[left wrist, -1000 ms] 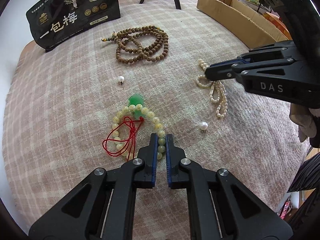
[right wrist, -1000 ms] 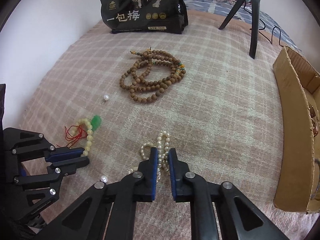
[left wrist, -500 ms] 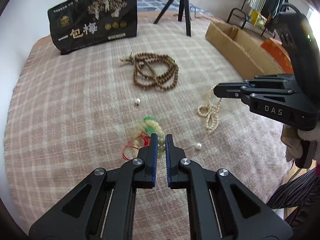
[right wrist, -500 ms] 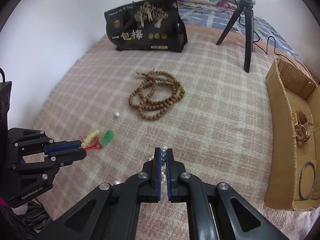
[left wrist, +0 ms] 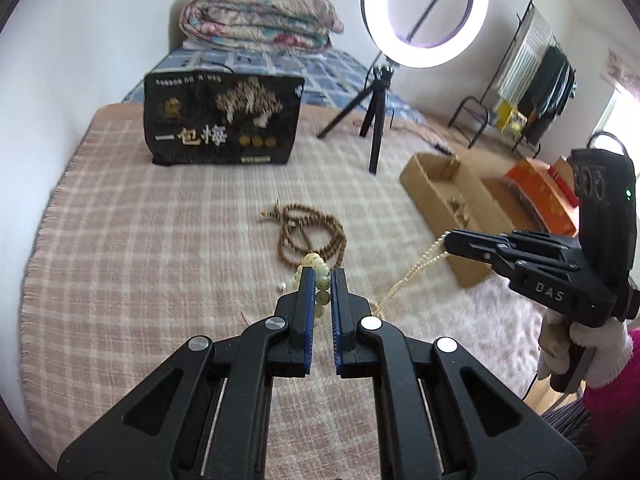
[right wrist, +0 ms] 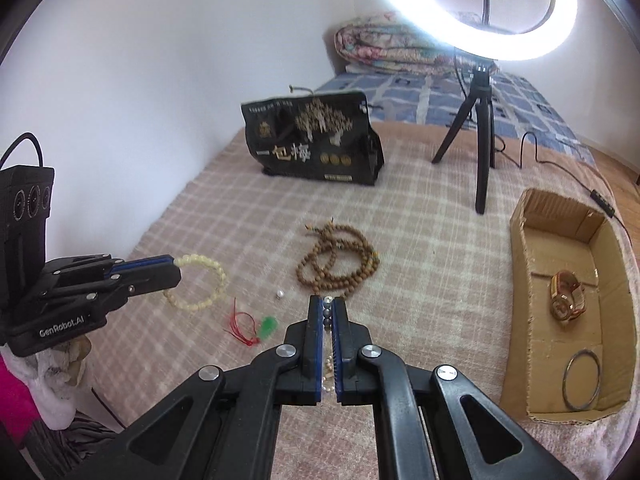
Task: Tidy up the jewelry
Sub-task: 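Lift the bracelet with the left gripper while the right gripper carries the pearls to the box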
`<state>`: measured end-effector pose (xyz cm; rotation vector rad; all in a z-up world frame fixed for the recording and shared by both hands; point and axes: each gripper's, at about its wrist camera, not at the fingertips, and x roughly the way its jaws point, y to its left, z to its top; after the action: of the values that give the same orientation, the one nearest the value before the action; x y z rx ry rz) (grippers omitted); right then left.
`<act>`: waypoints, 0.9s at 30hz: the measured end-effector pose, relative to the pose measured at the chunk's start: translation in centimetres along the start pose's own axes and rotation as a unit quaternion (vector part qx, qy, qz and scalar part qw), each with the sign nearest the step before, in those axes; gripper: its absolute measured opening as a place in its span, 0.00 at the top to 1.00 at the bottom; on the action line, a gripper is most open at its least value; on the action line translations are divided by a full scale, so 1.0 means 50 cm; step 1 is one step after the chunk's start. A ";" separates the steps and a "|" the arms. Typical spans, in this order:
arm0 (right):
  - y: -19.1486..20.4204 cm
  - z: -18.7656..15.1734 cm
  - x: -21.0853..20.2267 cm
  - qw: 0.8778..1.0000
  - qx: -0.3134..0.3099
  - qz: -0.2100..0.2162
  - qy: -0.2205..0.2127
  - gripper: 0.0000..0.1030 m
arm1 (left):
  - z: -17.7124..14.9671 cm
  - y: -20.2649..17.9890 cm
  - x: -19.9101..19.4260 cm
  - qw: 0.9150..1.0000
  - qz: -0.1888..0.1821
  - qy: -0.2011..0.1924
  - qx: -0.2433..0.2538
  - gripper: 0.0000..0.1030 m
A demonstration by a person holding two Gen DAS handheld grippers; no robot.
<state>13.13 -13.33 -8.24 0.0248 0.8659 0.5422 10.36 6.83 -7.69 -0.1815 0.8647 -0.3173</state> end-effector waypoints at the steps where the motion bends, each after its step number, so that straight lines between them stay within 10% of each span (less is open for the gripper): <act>1: 0.001 0.003 -0.010 1.000 -0.001 0.000 -0.005 0.99 | 0.002 0.000 -0.005 1.000 0.000 -0.003 -0.001 0.95; 27: -0.155 0.087 -0.225 0.991 0.052 -0.054 -0.112 0.99 | 0.073 -0.200 0.016 0.997 -0.053 -0.024 0.049 0.95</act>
<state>13.87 -24.38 0.86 0.1318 0.6706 0.3842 11.63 -2.72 -3.09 -0.1429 0.7916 -0.4521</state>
